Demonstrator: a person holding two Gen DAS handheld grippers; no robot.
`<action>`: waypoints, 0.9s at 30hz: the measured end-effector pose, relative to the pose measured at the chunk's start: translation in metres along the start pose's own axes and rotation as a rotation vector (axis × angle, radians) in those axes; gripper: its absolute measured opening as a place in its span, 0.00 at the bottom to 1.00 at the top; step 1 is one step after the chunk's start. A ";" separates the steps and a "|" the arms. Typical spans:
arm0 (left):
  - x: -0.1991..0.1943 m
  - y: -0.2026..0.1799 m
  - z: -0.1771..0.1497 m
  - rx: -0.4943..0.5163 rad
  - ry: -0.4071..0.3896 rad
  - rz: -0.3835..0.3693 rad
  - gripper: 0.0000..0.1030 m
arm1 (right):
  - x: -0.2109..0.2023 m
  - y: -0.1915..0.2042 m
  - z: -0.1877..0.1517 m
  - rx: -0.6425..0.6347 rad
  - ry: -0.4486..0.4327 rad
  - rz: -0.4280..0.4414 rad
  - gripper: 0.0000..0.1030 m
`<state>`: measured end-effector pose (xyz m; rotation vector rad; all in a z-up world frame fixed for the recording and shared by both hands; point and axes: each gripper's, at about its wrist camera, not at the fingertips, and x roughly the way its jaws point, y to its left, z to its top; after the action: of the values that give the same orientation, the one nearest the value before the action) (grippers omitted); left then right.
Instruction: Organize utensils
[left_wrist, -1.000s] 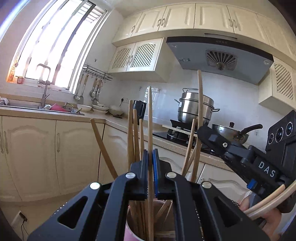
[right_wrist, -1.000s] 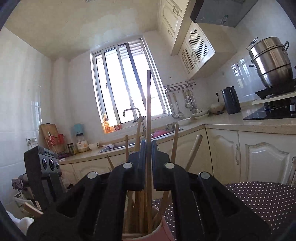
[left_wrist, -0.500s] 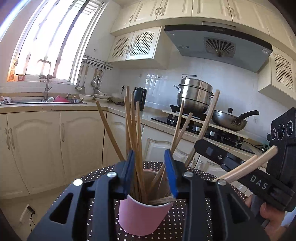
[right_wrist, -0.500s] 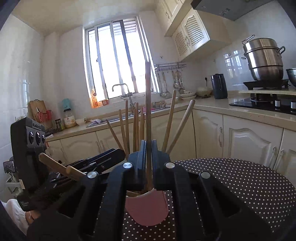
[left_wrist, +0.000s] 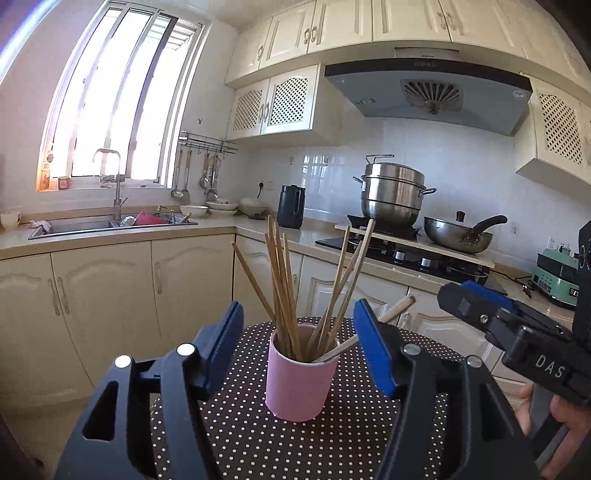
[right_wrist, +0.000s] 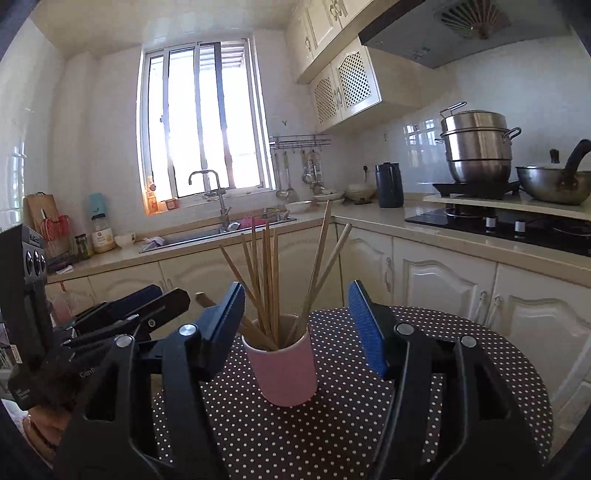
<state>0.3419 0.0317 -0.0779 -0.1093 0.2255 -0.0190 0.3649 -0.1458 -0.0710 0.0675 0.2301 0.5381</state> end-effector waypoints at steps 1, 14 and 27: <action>-0.010 -0.003 0.001 0.008 0.001 0.006 0.64 | -0.011 0.007 0.000 -0.016 -0.004 -0.024 0.64; -0.145 -0.027 0.003 0.087 -0.053 0.054 0.73 | -0.142 0.083 -0.008 -0.101 -0.065 -0.201 0.83; -0.249 -0.041 -0.008 0.079 -0.132 0.048 0.77 | -0.228 0.126 -0.023 -0.123 -0.104 -0.263 0.87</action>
<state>0.0968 -0.0018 -0.0260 -0.0261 0.0952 0.0267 0.1064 -0.1555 -0.0321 -0.0543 0.1014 0.2851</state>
